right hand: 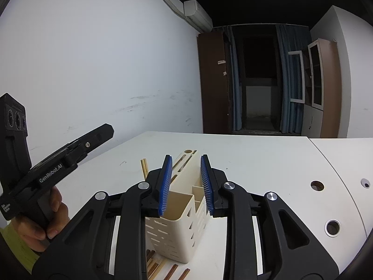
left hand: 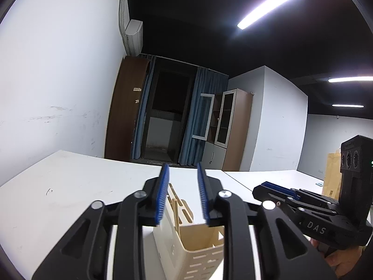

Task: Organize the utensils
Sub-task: 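Lower the chopstick into the holder and open the right tool, then move the right tool back down to the chopsticks and close on a brown one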

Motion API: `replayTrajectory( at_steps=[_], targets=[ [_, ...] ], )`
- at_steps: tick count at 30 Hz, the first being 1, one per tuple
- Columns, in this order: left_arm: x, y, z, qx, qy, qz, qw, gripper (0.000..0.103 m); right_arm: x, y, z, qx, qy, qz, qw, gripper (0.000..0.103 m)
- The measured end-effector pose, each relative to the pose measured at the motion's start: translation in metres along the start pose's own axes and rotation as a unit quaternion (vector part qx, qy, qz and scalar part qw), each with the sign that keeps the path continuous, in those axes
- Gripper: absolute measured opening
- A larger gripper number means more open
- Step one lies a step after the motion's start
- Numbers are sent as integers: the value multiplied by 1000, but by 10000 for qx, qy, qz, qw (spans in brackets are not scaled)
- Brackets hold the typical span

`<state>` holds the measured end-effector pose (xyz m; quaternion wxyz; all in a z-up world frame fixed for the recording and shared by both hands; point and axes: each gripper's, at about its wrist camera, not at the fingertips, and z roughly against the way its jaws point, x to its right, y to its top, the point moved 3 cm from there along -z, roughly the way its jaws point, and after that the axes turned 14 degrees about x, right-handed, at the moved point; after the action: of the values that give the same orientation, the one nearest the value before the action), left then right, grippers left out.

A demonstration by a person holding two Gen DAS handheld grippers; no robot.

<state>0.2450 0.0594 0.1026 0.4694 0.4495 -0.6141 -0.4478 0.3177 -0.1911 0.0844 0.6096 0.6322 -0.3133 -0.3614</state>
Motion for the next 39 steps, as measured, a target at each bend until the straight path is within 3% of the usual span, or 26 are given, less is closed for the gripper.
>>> replayTrajectory(
  at_steps=[3,6,16,21,30,39],
  targets=[
    [3,3,12,42,-54,-65,10000,30,1,-3,7,-35,-33,56,10000,34],
    [7,5,21,-15,3,-201,9998,30,5,-6,10,-138,-110,52,9998,34],
    [14,-10,45,-759,286,-377,9960,46,-3,-28,39,-469,-135,167,9987,45],
    [17,-28,44,-1455,325,-382,9881,52,-11,-45,46,-790,-91,244,9965,48],
    [21,-52,47,-1944,427,-496,9787,53,-17,-71,48,-1259,-136,205,9917,52],
    [4,-83,44,-2692,596,-427,9603,53,-16,-100,41,-1867,-349,301,9813,53]
  ],
)
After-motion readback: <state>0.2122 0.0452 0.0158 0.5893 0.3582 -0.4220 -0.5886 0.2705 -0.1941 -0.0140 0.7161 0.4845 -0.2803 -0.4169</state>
